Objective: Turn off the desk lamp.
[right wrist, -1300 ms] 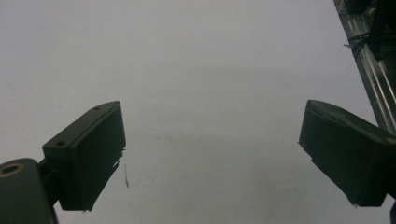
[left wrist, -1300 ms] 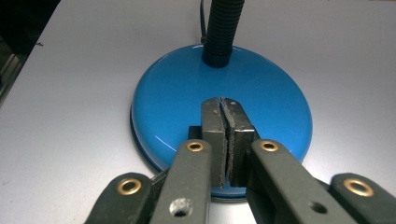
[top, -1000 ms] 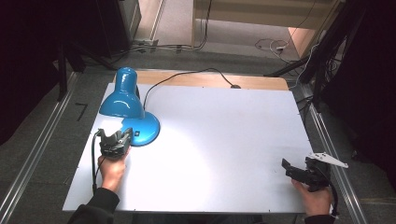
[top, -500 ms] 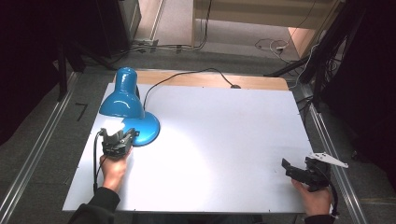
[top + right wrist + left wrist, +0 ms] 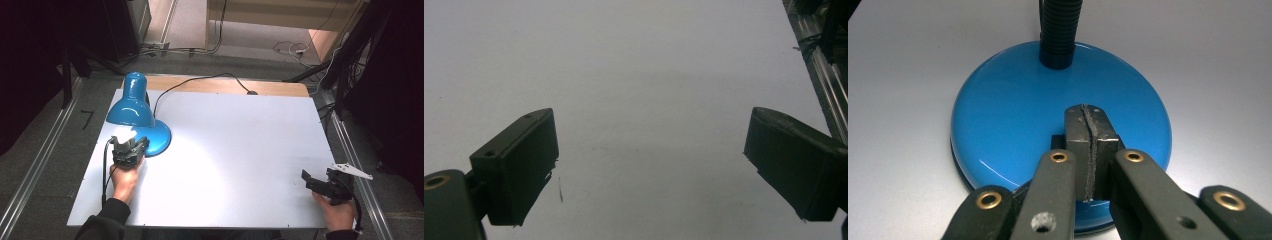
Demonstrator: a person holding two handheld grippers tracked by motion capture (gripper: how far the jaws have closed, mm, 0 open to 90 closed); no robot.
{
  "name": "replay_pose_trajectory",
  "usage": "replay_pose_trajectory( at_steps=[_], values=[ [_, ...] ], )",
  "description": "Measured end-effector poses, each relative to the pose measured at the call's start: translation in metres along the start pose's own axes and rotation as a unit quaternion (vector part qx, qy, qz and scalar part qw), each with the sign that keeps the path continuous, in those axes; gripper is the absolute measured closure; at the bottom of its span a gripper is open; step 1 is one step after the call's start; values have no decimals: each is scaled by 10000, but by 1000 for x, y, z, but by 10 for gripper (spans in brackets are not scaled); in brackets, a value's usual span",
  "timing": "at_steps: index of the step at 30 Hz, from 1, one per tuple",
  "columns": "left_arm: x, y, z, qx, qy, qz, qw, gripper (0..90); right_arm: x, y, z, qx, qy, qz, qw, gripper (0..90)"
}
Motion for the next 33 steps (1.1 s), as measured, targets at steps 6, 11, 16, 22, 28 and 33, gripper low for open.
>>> replay_pose_trajectory(
  at_steps=[6, 11, 16, 22, 28, 33],
  values=[
    [-2, 3, 0, 7, -7, 32, 10000, 900, 0, 0, 0, 2, 28, -11, 10000, 59],
    [-2, 3, 0, 18, 4, 24, 10000, 900, 0, 0, 0, -11, 20, -11, 10000, 59],
    [-1, 3, 0, 58, -13, 24, 10000, 900, 0, 0, 0, -9, 29, -16, 10000, 59],
    [-1, 3, 0, 85, -60, 59, 9999, 900, 2, 0, -1, -29, -22, -50, 10000, 59],
    [-1, 3, 0, 76, -43, 57, 9999, 900, 2, 0, 0, -24, 31, -72, 10000, 59],
    [-1, 4, -1, 78, -65, 71, 9999, 900, 2, 0, 0, -25, 13, -76, 10000, 59]
  ],
)
Point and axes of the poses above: each handheld gripper's, and its own axes: y roughly forward along the jaws, z roughly out of its underside, x roughly to its left, the point moved 8 cm from there along y, roughly forward along the jaws, and after that the axes turned 11 degrees about -z, right-handed, at the moved point
